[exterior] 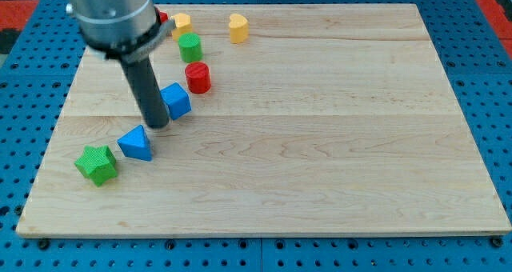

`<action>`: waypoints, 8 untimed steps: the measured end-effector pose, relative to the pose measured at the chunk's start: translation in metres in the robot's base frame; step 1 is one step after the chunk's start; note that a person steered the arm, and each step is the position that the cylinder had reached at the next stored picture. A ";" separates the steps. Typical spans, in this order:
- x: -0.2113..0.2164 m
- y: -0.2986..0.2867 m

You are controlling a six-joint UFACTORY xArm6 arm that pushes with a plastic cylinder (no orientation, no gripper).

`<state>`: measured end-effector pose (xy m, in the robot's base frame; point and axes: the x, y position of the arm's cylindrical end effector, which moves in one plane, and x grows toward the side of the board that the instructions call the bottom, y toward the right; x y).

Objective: Keep the blue blocks at the right side of the green star

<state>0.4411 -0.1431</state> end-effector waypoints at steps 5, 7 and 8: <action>0.023 -0.011; 0.053 0.049; 0.024 0.036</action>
<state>0.4653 -0.1066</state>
